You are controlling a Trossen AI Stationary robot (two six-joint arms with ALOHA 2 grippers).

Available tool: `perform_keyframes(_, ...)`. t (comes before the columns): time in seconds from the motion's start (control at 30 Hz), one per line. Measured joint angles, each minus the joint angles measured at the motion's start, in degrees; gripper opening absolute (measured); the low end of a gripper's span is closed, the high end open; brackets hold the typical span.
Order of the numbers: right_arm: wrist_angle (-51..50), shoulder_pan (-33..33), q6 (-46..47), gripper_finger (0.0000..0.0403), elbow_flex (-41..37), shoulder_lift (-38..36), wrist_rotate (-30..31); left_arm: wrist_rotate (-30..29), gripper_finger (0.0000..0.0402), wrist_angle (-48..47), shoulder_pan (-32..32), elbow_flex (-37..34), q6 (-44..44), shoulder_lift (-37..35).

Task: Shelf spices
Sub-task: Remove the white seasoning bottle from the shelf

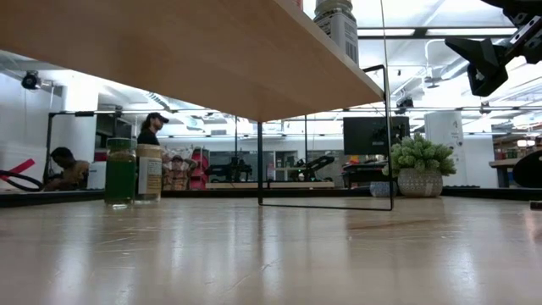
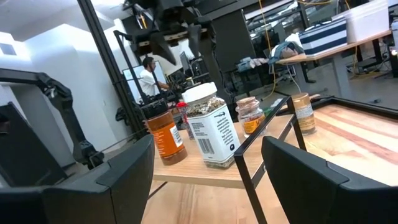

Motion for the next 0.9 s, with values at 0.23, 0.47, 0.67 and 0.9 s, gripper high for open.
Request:
perform_keyframes(0.23, 0.0, 0.0, 0.0, 0.0272, 0.0, 0.0, 0.0, 1.1, 0.0246, -0.7, -0.2, 8.1, 1.7, 5.1)
perform_keyframes(0.47, -0.1, 0.0, 0.0, 0.0272, 0.2, 0.6, -0.3, -4.5, 0.0246, 2.7, -5.9, 10.1, 3.5, 6.3)
perform_keyframes(0.67, -1.5, 0.0, -0.8, 0.0272, 8.1, 12.0, -0.3, -21.3, 0.0228, 4.3, -15.5, 7.4, 3.5, 5.9)
perform_keyframes(0.9, -9.7, 0.0, -3.2, 0.0272, 26.7, 37.4, 1.5, -33.9, 0.0211, 6.3, -23.9, 2.2, -3.5, 5.6)
